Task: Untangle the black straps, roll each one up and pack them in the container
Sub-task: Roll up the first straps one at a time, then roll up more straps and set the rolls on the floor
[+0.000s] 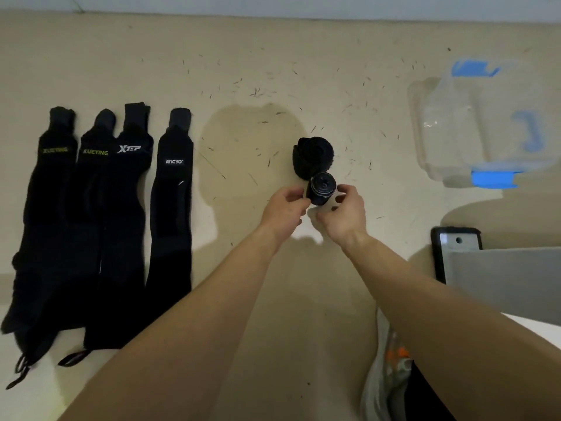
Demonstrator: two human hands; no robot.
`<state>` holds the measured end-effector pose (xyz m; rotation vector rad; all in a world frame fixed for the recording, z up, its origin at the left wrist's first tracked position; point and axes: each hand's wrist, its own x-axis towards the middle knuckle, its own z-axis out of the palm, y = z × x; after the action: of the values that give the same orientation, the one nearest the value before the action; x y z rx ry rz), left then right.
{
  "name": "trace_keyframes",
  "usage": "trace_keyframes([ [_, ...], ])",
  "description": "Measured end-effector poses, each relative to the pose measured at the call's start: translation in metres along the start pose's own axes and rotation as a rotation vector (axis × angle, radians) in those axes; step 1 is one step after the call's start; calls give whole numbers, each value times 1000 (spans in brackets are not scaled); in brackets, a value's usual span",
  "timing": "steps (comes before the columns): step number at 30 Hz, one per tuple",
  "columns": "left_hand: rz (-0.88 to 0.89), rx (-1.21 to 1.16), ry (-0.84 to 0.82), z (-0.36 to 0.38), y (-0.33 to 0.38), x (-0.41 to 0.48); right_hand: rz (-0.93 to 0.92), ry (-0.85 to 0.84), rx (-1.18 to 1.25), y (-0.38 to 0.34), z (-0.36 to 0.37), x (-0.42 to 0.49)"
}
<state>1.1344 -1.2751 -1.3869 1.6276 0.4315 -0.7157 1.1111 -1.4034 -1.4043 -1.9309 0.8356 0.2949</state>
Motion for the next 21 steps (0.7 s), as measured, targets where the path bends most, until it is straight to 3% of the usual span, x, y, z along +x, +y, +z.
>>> trace_keyframes([
  [7, -68, 87, 81, -38, -16, -45, 108, -127, -126, 0, -1, -58],
  [21, -244, 468, 577, -195, -98, -125, -11, -474, -210, -44, 125, -149],
])
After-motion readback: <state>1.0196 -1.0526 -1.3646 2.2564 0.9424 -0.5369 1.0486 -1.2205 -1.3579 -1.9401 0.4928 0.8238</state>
